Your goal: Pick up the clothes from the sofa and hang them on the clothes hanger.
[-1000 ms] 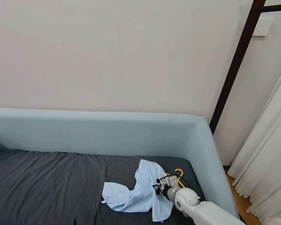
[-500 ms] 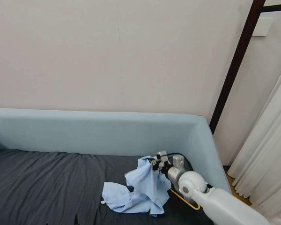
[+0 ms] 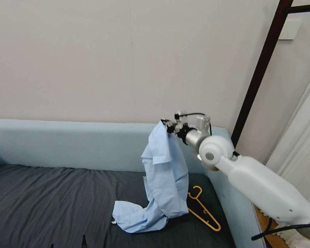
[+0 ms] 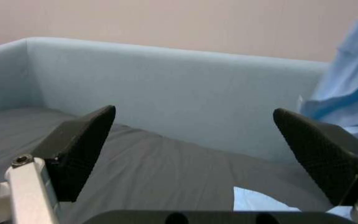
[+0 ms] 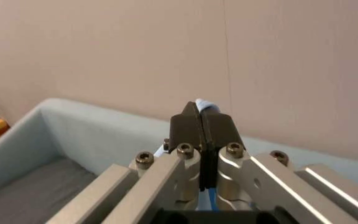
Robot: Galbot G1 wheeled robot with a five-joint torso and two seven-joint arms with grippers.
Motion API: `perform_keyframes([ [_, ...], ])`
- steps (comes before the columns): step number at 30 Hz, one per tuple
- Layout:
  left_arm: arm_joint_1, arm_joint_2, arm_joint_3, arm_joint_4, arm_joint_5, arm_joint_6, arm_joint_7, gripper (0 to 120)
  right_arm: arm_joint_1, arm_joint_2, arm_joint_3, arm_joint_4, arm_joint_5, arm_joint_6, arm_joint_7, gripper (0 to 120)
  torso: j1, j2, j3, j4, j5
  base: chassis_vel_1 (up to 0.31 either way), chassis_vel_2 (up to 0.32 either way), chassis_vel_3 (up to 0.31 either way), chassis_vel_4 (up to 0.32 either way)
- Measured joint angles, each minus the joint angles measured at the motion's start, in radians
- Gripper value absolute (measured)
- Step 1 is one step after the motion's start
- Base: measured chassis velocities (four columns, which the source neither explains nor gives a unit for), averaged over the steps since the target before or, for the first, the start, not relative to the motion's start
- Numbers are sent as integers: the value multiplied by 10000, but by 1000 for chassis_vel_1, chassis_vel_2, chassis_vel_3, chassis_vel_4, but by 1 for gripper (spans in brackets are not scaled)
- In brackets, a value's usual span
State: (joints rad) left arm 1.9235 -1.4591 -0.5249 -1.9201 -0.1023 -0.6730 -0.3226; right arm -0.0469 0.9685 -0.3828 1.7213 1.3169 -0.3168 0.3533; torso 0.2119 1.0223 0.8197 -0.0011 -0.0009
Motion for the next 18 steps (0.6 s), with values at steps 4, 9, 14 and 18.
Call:
perform_keyframes([
  [4, -9, -9, 4, -17, -14, 19, 0, 100, 995, 57, -10, 88, 487, -6, 122, 0, 0, 1, -2, -3, -2, 0, 0, 0, 0],
  [9, 36, -33, -9, -82, -16, 35, 4, 100, 1812, 197, -128, 25, 923, -8, 296, 0, 0, 0, -1, -4, 0, 0, 0, 0, 0],
  [14, 49, -75, -13, -82, -20, 36, 7, 100, 2548, 711, -563, -121, 1129, 27, 508, 0, 0, 0, -1, 0, 0, 0, 0, 0, 0],
  [18, 0, -133, -13, -81, -38, 31, 6, 100, 3203, 1226, -1042, -532, 1194, 145, 629, 0, 0, 0, -1, 0, -2, 0, 0, 0, 0],
])
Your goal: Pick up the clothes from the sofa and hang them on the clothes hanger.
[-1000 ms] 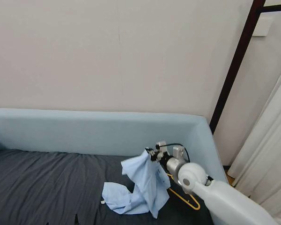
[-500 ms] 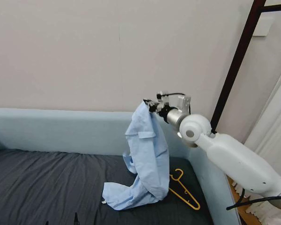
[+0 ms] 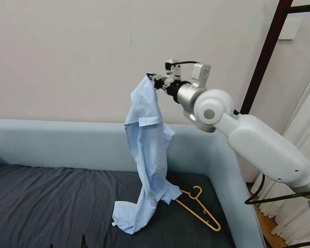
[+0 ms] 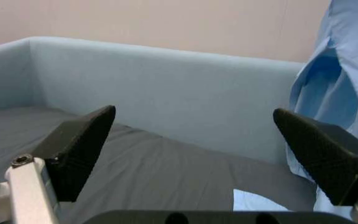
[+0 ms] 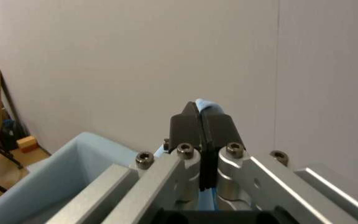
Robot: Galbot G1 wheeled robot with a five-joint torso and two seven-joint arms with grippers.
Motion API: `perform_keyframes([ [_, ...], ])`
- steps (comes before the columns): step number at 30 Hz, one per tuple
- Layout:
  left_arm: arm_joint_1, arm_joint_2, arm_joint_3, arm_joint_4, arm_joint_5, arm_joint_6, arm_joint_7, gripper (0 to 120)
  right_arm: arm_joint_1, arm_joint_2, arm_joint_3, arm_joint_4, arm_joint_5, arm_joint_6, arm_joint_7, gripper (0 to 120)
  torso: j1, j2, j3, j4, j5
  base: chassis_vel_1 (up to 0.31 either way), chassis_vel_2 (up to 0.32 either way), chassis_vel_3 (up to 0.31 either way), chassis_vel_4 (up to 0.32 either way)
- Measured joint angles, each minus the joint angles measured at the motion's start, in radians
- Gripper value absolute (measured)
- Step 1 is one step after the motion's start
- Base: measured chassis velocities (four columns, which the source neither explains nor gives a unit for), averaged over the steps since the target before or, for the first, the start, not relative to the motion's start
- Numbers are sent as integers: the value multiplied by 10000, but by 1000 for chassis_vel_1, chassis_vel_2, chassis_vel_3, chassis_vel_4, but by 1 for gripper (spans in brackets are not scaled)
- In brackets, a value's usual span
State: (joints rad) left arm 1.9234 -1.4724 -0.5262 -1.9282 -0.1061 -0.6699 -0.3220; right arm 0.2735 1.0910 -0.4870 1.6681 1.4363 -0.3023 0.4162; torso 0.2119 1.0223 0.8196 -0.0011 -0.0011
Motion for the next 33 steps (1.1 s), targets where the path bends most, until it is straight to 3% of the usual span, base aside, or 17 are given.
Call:
perform_keyframes([
  [10, -268, -66, 13, 212, -156, -51, -11, 100, 1381, 1324, -228, -1239, 188, -87, 635, 0, 0, 0, 0, -1, -1, 0, 0, 0, 0],
  [16, -420, -163, 68, 365, -192, -52, -11, 100, 1175, 952, -233, -736, 588, -136, 1173, 0, 0, 1, -1, 2, -3, 0, 0, 0, 0],
  [19, -431, -185, 87, 497, -175, -52, -4, 100, -430, -402, 12, 995, 720, -260, 1686, 0, 0, 1, 0, -2, 6, 0, 0, 0, 0],
  [20, -431, -185, 87, 497, -175, -52, -4, 100, -430, -402, 12, 995, 720, -260, 1686, 0, 0, 1, 0, -2, 6, 0, 0, 0, 0],
  [24, -472, -300, 109, 738, -71, -93, 6, 100, -4103, -3028, 492, 2765, -89, -116, 1253, 0, 0, 0, 1, -12, 18, 0, 0, 0, 0],
  [25, -472, -300, 109, 738, -71, -93, 6, 100, -4103, -3028, 492, 2765, -89, -116, 1253, 0, 0, 0, 1, -12, 18, 0, 0, 0, 0],
  [27, -506, -349, 129, 869, -45, -116, 6, 100, -6157, -3864, 1104, 3029, -663, -84, 1000, 0, -1, 1, -2, -11, 9, 0, 0, 0, 0],
  [28, -515, -353, 134, 900, -33, -123, 12, 100, -6460, -3950, 1196, 3039, -744, -87, 965, 0, -2, 1, -2, -12, 9, 0, 0, 0, 0],
  [29, -544, -357, 144, 1005, -15, -146, 8, 100, -7671, -4230, 1574, 2998, -1162, -96, 805, 0, -2, 0, 0, -10, 15, 0, 0, 0, 0],
  [30, -544, -357, 144, 1005, -15, -146, 8, 100, -7671, -4230, 1574, 2998, -1162, -96, 805, 0, -2, 0, 0, -10, 15, 0, 0, 0, 0],
  [33, -621, -310, 204, 1185, 10, -151, 10, 100, -10104, -4690, 2524, 2215, -2556, 68, 262, 0, -2, 1, -1, 4, 4, 0, 0, 0, 0],
])
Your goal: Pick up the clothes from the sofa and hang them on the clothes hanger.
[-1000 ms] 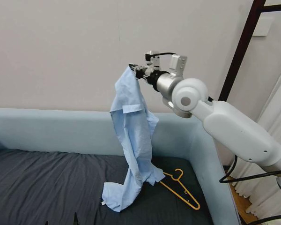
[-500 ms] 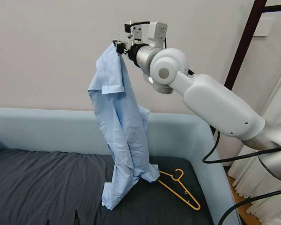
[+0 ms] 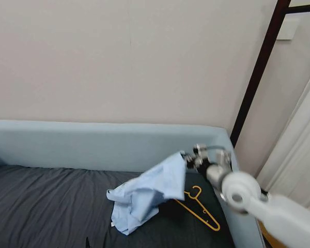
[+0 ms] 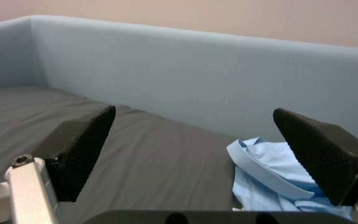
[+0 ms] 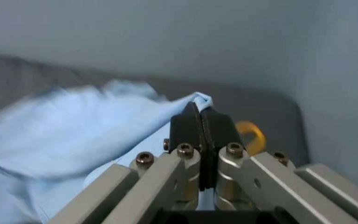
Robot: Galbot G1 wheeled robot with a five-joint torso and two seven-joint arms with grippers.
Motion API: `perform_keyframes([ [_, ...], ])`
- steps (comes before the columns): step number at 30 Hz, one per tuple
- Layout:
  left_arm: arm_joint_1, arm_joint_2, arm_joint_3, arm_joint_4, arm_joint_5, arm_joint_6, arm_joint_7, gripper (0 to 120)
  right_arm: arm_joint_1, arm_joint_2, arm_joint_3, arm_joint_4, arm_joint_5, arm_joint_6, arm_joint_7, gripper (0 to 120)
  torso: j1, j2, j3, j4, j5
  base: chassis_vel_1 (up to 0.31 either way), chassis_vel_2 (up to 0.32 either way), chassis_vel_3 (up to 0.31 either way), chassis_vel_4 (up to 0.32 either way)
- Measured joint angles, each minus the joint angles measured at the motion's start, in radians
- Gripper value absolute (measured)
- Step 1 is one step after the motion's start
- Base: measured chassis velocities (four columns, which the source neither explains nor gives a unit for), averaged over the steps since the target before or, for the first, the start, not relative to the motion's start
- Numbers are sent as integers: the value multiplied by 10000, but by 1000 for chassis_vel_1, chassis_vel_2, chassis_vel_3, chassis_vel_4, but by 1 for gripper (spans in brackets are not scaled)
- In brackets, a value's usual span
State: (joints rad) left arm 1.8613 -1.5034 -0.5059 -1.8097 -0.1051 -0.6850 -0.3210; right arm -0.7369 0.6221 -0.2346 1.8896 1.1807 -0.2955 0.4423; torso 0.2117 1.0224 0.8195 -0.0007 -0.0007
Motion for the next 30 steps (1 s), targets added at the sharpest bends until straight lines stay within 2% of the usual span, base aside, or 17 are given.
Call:
perform_keyframes([
  [1, -23, 17, 8, 36, 4, 0, 1, 100, -630, -119, 337, -309, -194, 2, -128, 0, 0, -1, 1, -3, 5, 0, 0, 0, 0],
  [2, -23, 17, 8, 36, 4, 0, 1, 100, -630, -119, 337, -309, -194, 2, -128, 0, 0, -1, 1, -3, 5, 0, 0, 0, 0],
  [5, -69, 46, 53, 109, 9, 1, 12, 100, -2145, -562, 1517, -1229, -599, -19, -608, 0, 0, 0, 0, -12, 0, 0, 0, 0, 0],
  [10, -96, 110, 102, 151, 12, 17, 22, 100, -2471, -676, 2131, -1972, -837, 68, -864, 0, 0, 0, 0, -8, 1, 0, 0, 0, 0],
  [15, -103, 138, 124, 156, 14, 38, 26, 100, -2438, -605, 2270, -2268, -855, 94, -882, 0, 0, 1, 0, -6, -6, 0, 0, 0, 0],
  [19, -109, 213, 145, 152, 19, 68, 34, 100, -2360, -290, 2309, -2455, -1145, 117, -1056, 14, 2, -1, 2, -3, 0, 0, 0, 0, 0],
  [23, -36, 378, 77, 112, -16, 58, 36, 100, -2948, 67, 2336, -1049, -2622, 730, -1641, 32, 1, 0, 1, -6, -3, 0, 0, 0, 0],
  [24, -36, 378, 77, 112, -16, 58, 36, 100, -2948, 67, 2336, -1049, -2622, 730, -1641, 32, 1, 0, 1, -6, -3, 0, 0, 0, 0],
  [28, -36, 384, 154, 87, -6, 50, 34, 100, -3096, 84, 2394, -420, -3118, 703, -1493, 50, 2, -1, 1, -4, -3, 0, 0, 0, 0],
  [30, -36, 370, 181, 78, 6, 50, 35, 100, -3241, 57, 2511, -165, -3160, 709, -1512, 53, 2, -1, 2, -6, -1, 0, 0, 0, 0],
])
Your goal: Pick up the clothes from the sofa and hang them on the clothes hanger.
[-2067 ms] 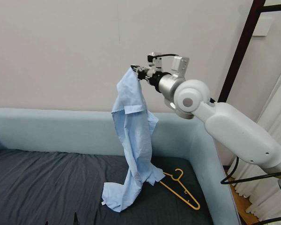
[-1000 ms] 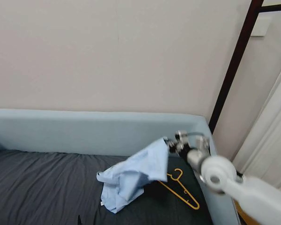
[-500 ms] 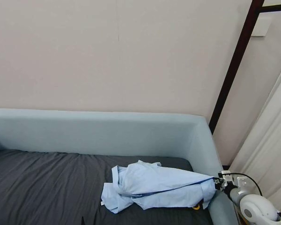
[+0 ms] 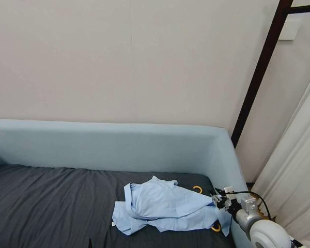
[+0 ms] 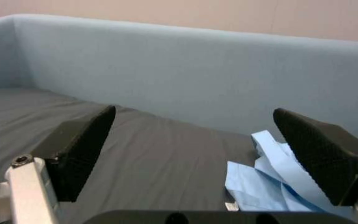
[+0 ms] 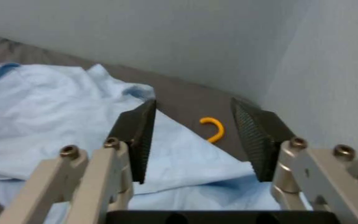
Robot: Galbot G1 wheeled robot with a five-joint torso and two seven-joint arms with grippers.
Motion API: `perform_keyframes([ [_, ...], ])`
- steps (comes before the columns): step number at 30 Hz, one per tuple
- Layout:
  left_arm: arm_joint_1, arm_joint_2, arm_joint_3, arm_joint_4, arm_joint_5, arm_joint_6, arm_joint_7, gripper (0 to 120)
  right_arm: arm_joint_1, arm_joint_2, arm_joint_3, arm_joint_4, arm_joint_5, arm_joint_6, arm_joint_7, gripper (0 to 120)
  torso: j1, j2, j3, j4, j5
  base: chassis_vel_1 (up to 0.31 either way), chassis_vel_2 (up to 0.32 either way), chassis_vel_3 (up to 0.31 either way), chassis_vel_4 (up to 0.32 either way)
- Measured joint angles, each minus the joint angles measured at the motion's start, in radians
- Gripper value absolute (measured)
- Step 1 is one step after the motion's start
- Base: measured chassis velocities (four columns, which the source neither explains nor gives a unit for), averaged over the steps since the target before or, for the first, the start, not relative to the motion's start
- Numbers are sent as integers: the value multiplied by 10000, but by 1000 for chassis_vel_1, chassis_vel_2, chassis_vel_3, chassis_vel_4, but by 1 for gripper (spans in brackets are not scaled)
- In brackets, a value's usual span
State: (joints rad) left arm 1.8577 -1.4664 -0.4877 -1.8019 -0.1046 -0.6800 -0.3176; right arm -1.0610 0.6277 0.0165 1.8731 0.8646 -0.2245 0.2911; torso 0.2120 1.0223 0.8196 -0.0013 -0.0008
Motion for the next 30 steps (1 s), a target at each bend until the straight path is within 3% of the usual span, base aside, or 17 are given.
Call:
perform_keyframes([
  [2, 22, 4, 32, 50, 16, 0, 1, 100, -435, -50, -20, 728, -195, 15, -224, 64, 0, 1, -1, -5, -5, 0, 0, 0, 0],
  [4, 29, 10, 48, 92, 24, 0, 1, 100, -443, -2, -275, 865, -287, 16, -299, 67, 0, 1, -1, -4, -4, 0, 0, 0, 0],
  [6, 51, 9, 57, 122, 78, -2, 2, 100, -280, 196, -983, 944, -529, 18, -494, 77, -1, 1, -1, -2, -2, 0, 0, 0, 0],
  [13, 379, 225, -233, -172, 95, -60, 21, 100, 815, 746, -3378, -132, -1848, 702, -1704, 99, 0, 1, -1, -1, -3, 0, 0, 0, 0],
  [17, 514, 292, -409, -201, 77, -118, 11, 100, 1358, 1065, -4272, -764, -1884, 851, -2044, 100, 0, 0, 0, 0, -1, 0, 0, 0, 0],
  [20, 719, 224, -465, -206, 134, -139, 7, 100, 2037, 1913, -4980, -1874, -1470, 919, -2214, 100, 0, 0, 0, -1, -1, 0, 0, 0, 0],
  [21, 719, 224, -465, -206, 134, -139, 7, 100, 2037, 1913, -4980, -1874, -1470, 919, -2214, 100, 0, 0, 0, -1, -1, 0, 0, 0, 0],
  [25, 1033, 50, -472, -299, 270, -168, 2, 100, 2503, 3094, -5116, -3280, -1124, 1055, -2516, 100, 0, 0, 0, 2, -3, 0, 0, 0, 0],
  [30, 1126, -3, -491, -306, 304, -203, 6, 100, 2567, 3579, -5412, -3900, -1275, 1113, -2658, 100, 0, 0, 0, 0, -2, 0, 0, 0, 0],
])
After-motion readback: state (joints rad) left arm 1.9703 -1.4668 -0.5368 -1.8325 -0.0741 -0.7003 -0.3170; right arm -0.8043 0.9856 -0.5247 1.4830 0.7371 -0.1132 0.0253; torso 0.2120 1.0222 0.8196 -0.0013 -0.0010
